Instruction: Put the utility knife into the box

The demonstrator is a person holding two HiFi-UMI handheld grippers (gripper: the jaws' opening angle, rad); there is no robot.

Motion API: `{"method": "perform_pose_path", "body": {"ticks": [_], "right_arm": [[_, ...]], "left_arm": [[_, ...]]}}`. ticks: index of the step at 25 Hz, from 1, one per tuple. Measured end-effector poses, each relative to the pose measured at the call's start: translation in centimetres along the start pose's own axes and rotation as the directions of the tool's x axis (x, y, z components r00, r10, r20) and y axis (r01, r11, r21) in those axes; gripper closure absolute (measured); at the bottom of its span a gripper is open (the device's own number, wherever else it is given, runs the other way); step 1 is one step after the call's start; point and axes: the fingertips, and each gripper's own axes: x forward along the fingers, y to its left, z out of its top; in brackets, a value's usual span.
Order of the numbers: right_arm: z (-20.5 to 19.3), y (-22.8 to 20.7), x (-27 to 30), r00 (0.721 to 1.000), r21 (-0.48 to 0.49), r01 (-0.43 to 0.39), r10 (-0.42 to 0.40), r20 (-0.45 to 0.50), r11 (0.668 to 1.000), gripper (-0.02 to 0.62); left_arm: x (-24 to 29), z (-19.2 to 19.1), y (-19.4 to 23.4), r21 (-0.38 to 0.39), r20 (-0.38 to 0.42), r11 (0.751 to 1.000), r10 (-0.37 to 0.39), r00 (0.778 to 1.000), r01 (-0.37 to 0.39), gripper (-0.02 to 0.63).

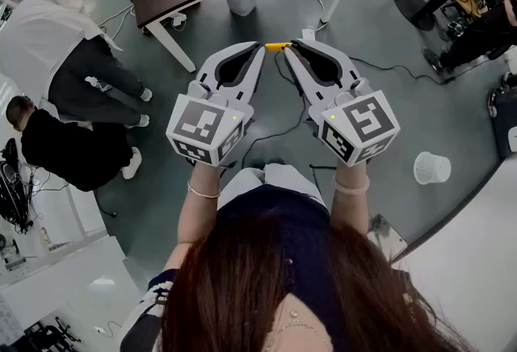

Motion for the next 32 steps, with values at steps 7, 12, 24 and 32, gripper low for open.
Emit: {"method": "perform_pose_path", "body": {"ticks": [7,12,24,32], "right_arm": [[-0.1,-0.3,-0.3,1.000,0.021,-0.017,0.017,0.005,1.000,0.546],[-0.1,-1.0,-0.9,1.000,0.030,-0.023,0.022,0.016,0.999,0.546],[-0.4,-4.7,0.2,0.997,0.027,-0.078,0.077,0.015,0.997,0.546],[-1.7,-7.4,4.2,0.993,0.060,-0.114,0.114,0.000,0.992,0.546]], "left_arm": [[0.4,0.1,-0.4,-0.009,0.003,1.000,-0.010,1.000,0.010,0.614],[1.0,-0.1,-0.7,-0.007,-0.006,1.000,-0.006,1.000,0.006,0.614],[4.8,-0.4,0.1,-0.014,-0.014,0.999,0.042,0.999,-0.042,0.614],[7.4,-1.6,3.5,-0.027,-0.041,0.997,0.067,0.997,-0.068,0.614]]}}
